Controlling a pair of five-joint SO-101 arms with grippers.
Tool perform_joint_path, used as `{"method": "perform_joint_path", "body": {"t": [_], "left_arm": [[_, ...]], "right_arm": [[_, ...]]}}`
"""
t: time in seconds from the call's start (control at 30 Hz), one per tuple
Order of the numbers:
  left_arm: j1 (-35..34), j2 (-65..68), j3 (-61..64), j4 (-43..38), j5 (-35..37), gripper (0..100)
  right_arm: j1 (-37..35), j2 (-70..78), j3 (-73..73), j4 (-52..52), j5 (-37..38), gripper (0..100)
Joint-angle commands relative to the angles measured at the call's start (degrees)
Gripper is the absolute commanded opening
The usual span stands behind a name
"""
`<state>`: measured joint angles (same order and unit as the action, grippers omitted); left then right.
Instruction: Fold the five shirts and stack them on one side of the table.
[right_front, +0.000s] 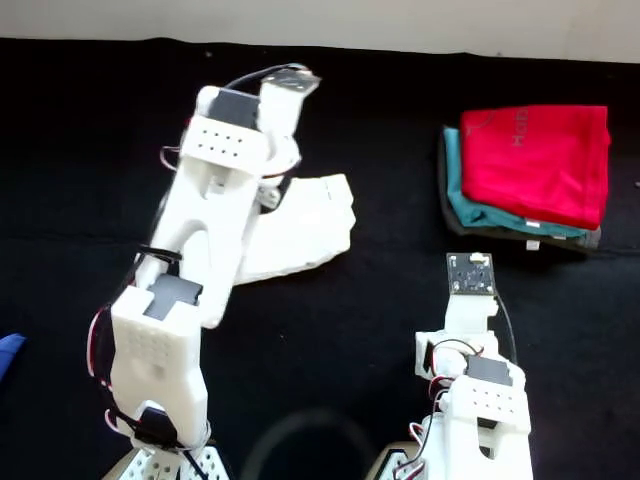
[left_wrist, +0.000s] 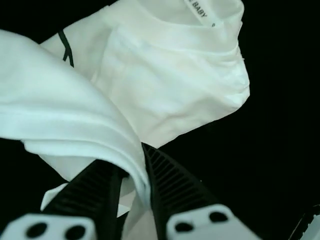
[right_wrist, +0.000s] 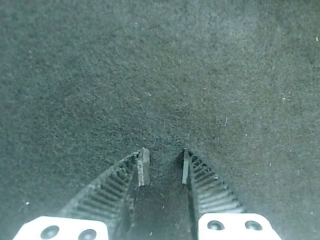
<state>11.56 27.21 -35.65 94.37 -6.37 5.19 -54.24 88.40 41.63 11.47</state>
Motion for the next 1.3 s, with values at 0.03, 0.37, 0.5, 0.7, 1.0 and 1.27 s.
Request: {"method": "perform_joint_path", "body": {"t": [0.03,0.37,0.5,0.7,1.0,1.27], "left_arm": [[5.0,-0.2,-2.0,-5.7,0.0,1],[11.4,5.1,-3.0,-15.0,0.0,1],[11.0,9.8,-7.2,-14.8,0.2,1],[10.5,11.6,-15.5,-14.7,0.3,16],[5.5,11.8,-28.7,-3.1,0.1,15],[3.2,16.7,-20.8,3.7,0.3,1]], "right_arm": [[1.2,0.0,1.2,-0.9,-0.4,13.3],[1.0,0.0,1.4,-1.6,-0.4,13.3],[1.0,0.0,1.5,-1.6,-0.5,13.3],[0.9,0.0,1.5,-1.6,-0.5,13.3],[0.9,0.0,1.5,-1.6,-0.5,13.3],[0.9,0.0,1.5,-1.6,-0.5,13.3]]}}
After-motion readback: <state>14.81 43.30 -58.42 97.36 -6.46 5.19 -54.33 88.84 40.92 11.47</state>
